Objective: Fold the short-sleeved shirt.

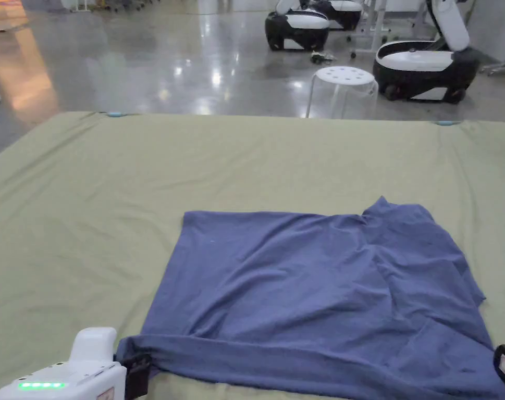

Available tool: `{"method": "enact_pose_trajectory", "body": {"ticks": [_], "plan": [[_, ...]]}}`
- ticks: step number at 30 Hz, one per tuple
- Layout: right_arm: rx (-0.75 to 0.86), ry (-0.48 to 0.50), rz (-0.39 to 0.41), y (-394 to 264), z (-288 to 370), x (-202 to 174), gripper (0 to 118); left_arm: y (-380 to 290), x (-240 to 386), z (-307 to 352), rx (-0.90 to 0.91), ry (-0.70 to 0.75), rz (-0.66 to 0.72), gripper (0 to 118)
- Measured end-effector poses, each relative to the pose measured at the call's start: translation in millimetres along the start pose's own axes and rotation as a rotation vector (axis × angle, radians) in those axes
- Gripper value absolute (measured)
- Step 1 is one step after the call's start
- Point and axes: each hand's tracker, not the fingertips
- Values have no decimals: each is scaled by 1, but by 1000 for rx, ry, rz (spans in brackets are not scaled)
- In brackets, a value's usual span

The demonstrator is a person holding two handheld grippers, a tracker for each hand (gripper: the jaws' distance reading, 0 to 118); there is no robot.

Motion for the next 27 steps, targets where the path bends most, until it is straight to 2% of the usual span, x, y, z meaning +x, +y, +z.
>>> {"method": "enact_pose_trajectory", "body": {"ticks": [1, 3, 6, 7, 8, 9, 10, 13, 14, 15, 16, 17, 18, 21, 25, 27], "plan": [[-14, -2, -10, 2, -2, 2, 0, 1, 4, 1, 3, 10, -1, 16], [-42, -6, -59, 6, -3, 12, 0, 3, 15, 1, 4, 27, -32, 12], [-165, -121, -8, 9, -17, 37, 2, 3, 10, 8, 11, 7, -34, 8], [-237, -133, 7, 5, -25, 47, 22, 4, 17, 16, 18, 21, -37, 7], [-312, -127, 4, -3, -34, 58, 52, 5, 18, 22, 36, 16, -31, 7], [-390, -119, -3, -12, -44, 66, 93, 6, 20, 26, 47, 10, -29, 7], [-459, -127, -1, -24, -54, 71, 118, 8, 25, 33, 59, 6, -35, 7], [-485, -145, 104, -59, -74, 79, 112, 11, 39, 44, 87, -5, -41, 7], [-502, -139, 97, -65, -81, 80, 110, 11, 41, 43, 85, -10, -42, 7], [-523, -105, 59, -66, -84, 81, 98, 14, 43, 44, 82, -12, -44, 7], [-508, -55, -3, -63, -83, 83, 61, 14, 46, 42, 78, -14, -55, 6], [-478, -26, -57, -61, -83, 86, 35, 13, 49, 40, 69, -14, -68, 6], [-445, -23, -70, -58, -82, 87, 18, 12, 52, 39, 66, -10, -73, 6], [-391, -15, -60, -42, -74, 82, 15, 12, 46, 37, 70, 2, -81, 5], [-319, 30, -126, -9, -59, 86, 15, 23, 36, 45, 110, 16, -70, 5], [-293, 59, -185, 15, -59, 93, 15, 40, 29, 44, 131, 28, -61, 5]]}}
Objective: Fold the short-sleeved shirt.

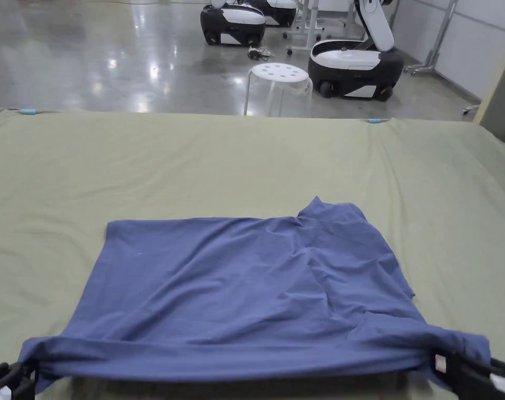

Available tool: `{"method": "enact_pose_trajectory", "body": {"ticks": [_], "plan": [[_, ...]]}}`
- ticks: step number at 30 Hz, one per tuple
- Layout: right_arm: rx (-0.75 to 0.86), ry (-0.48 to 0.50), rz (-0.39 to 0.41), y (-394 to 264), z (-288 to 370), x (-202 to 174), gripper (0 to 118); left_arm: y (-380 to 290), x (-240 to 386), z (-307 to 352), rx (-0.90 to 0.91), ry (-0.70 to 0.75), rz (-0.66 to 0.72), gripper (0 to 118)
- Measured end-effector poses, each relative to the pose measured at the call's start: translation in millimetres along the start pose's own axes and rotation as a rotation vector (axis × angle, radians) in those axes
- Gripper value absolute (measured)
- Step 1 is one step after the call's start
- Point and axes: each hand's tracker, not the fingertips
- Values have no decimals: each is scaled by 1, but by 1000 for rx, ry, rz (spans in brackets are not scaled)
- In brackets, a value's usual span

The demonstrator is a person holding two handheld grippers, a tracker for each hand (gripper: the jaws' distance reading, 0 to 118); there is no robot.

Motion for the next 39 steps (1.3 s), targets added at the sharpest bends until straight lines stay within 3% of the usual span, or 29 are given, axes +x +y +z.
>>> {"method": "enact_pose_trajectory", "body": {"ticks": [4, 7, 9, 14, 15, 16, 17, 18, 23, 26, 27, 28, 29, 30, 31, 32, 37, 38, 39], "plan": [[-4, 18, -2, 64, -23, 0, 15, 56, 0, -28, -15, -38, 5, 5], [-85, -38, 43, 104, -82, 1, 15, 93, -1, -89, -109, -60, 77, 5], [-177, -85, 18, 117, -129, -1, 15, 108, 5, -126, -184, -27, 96, 5], [-320, -173, -146, 111, -199, 20, 16, 113, 11, -179, -311, 13, 147, 7], [-310, -164, -154, 109, -199, 20, 25, 112, 14, -175, -305, 9, 145, 10], [-297, -155, -152, 107, -196, 18, 54, 109, 14, -167, -283, 10, 130, 35], [-271, -133, -143, 105, -189, 24, 92, 108, 15, -156, -246, -2, 101, 58], [-236, -112, -113, 105, -177, 20, 114, 105, 14, -141, -209, 7, 61, 74], [98, 29, 87, 71, -68, -32, 115, 64, 27, -24, 161, -90, 8, 76], [275, -11, 166, 20, -19, -66, 113, 24, 50, 30, 296, -78, -46, 76], [297, -37, 172, 6, -9, -73, 107, 11, 53, 41, 293, -44, -55, 75], [311, -55, 177, -6, -2, -77, 80, 4, 63, 44, 278, 6, -61, 69], [323, -77, 180, -16, -2, -83, 39, -3, 64, 47, 254, 32, -64, 50], [323, -106, 185, -24, -1, -87, 3, -8, 64, 47, 207, 42, -77, 15], [325, -104, 185, -30, 1, -89, 1, -12, 58, 39, 166, 68, -95, 4], [310, -79, 183, -32, 1, -88, 1, -15, 52, 32, 119, 12, -90, 4], [291, -82, 231, -28, -7, -90, 1, 5, 20, 16, 63, 53, -30, 4], [293, -83, 219, -26, -8, -89, 1, 8, 10, 4, 22, 56, -24, 9], [300, -81, 213, -25, -8, -87, 0, 9, 3, -5, 6, 54, -20, 34]]}}
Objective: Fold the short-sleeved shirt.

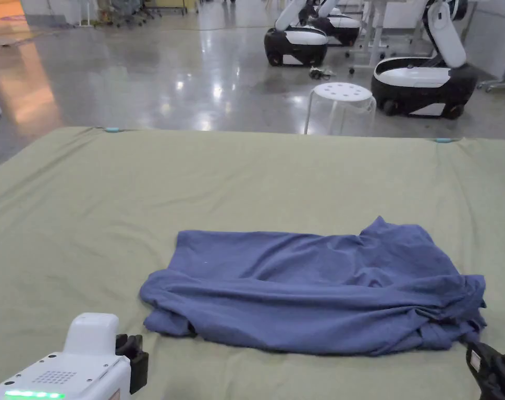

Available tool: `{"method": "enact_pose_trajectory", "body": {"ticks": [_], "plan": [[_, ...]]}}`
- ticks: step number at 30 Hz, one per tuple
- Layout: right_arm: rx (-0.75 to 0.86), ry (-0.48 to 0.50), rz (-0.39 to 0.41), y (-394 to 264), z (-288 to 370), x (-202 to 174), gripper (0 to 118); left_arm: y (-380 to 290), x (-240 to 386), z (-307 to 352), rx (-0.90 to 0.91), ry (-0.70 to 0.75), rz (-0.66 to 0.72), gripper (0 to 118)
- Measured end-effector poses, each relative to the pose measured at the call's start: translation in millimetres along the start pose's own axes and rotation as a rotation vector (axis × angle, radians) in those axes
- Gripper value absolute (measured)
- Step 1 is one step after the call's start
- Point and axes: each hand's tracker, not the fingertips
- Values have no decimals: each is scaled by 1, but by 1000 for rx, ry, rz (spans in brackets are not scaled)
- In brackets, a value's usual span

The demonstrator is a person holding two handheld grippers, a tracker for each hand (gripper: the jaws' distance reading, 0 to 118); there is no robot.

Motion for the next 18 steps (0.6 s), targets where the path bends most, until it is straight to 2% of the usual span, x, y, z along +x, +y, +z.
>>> {"method": "enact_pose_trajectory", "body": {"ticks": [1, 2, 7, 10, 11, 12, 14, 17, 18], "plan": [[-6, 6, -20, 0, -2, 3, 1, 2, 8, -14, -38, 16, 1, 73], [-13, 3, -31, 0, -3, 4, 1, 5, 2, -32, -81, -4, 4, 84], [-31, 13, -54, 1, -9, 7, 1, 29, -2, -112, -183, -62, 99, 83], [-46, 8, -59, 2, -11, 8, 1, 38, 7, -156, -246, 27, 23, 81], [-49, 6, -67, 2, -12, 11, 1, 41, 10, -164, -243, 19, 19, 77], [-53, 6, -76, 2, -13, 13, 1, 43, 11, -168, -237, -2, 28, 68], [-75, 3, -87, 2, -20, 21, 1, 44, 22, -165, -233, -10, 7, 38], [-174, -89, -19, 2, -48, 40, 1, 46, 36, -140, -169, -40, -17, 12], [-229, -112, -2, 1, -61, 48, 1, 47, 40, -134, -145, -29, -16, 8]]}}
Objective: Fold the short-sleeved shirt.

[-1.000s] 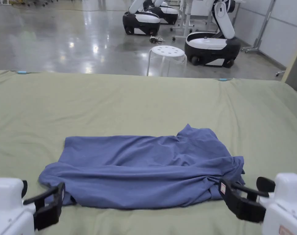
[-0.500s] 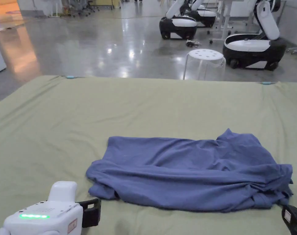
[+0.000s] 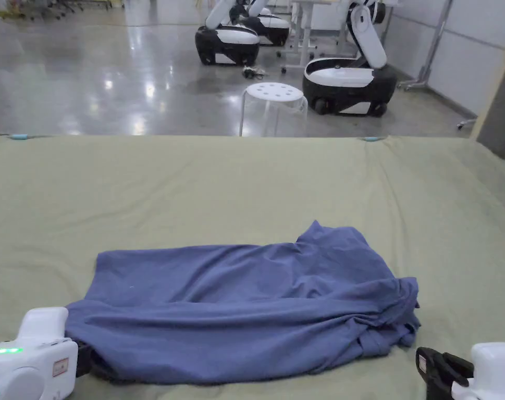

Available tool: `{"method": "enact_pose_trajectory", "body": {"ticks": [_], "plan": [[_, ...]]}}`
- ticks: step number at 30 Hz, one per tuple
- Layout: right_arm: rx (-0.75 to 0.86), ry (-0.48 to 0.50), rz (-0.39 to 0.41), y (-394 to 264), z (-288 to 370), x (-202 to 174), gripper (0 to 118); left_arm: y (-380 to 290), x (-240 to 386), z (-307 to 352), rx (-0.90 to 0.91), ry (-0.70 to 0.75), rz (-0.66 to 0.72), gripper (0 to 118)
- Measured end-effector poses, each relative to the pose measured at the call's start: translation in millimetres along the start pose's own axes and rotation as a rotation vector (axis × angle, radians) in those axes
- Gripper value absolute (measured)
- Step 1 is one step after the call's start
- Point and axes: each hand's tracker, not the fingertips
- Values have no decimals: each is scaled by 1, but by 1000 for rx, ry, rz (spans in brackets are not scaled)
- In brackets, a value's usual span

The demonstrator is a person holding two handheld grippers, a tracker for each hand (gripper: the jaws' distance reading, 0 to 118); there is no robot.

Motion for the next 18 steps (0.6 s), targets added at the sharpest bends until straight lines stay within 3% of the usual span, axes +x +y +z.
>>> {"method": "enact_pose_trajectory", "body": {"ticks": [2, 3, 4, 5, 6, 7, 8, 10, 11, 12, 14, 15, 16, 18], "plan": [[-118, -5, 12, 4, -39, 19, 28, 2, 8, 9, 20, 13, -31, 8], [-152, 8, -3, 6, -55, 28, 50, 3, 5, 18, 27, -2, -19, 8], [-167, 20, -38, 8, -74, 37, 84, 5, 7, 21, 23, -17, -19, 8], [-203, 31, -61, 12, -93, 43, 104, 6, 11, 23, 24, -15, -19, 8], [-228, 30, -70, 16, -109, 47, 113, 7, 14, 25, 32, -14, -19, 8], [-238, 21, -69, 20, -124, 51, 114, 10, 4, 24, 31, -18, -18, 8], [-252, -15, -62, 22, -134, 52, 113, 10, 6, 24, 28, -17, -16, 8], [-264, 2, -89, 26, -152, 56, 106, 8, 10, 23, 30, -15, -8, 8], [-267, 40, -123, 27, -158, 58, 91, 9, 2, 20, 25, -19, -4, 8], [-286, 71, -136, 27, -160, 58, 69, 8, 3, 18, 22, -21, -5, 8], [-293, 36, -118, 29, -161, 58, 56, 3, 5, 13, 9, -27, -5, 8], [-292, 45, -125, 31, -157, 60, 39, 2, -3, 8, 5, -28, 3, 8], [-279, 33, -116, 33, -147, 60, 11, -1, -4, 7, 7, -30, 14, 8], [-209, -48, -52, 39, -125, 59, 10, -4, -6, 15, 24, -9, 31, 8]]}}
